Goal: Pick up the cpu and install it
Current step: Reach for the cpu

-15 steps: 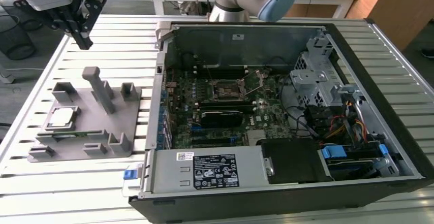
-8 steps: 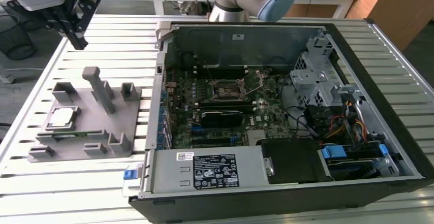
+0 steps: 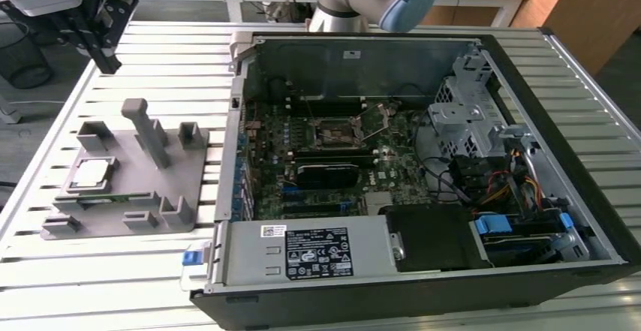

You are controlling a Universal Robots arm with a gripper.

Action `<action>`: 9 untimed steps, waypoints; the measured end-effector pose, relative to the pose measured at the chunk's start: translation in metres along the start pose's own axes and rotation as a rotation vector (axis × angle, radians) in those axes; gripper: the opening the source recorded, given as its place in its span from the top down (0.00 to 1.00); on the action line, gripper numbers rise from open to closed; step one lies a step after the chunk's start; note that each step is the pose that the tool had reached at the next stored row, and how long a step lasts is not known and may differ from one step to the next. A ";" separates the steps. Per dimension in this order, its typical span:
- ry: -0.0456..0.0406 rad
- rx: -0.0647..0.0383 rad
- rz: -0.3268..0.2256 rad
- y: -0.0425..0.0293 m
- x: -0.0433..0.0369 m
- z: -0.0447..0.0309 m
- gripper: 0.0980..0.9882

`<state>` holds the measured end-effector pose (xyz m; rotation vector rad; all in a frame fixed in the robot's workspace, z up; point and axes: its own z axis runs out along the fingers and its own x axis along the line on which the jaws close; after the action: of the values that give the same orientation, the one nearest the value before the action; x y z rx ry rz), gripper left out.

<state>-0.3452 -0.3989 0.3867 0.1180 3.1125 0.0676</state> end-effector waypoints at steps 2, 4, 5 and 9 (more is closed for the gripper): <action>0.0000 0.000 0.000 -0.0002 0.0025 0.0000 0.99; 0.0000 0.000 0.000 -0.0004 0.0048 0.0001 0.99; 0.0000 0.000 0.000 -0.0005 0.0062 0.0001 0.99; 0.0000 0.000 0.000 -0.0009 0.0118 0.0002 0.99</action>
<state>-0.3570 -0.3990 0.3862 0.1179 3.1125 0.0677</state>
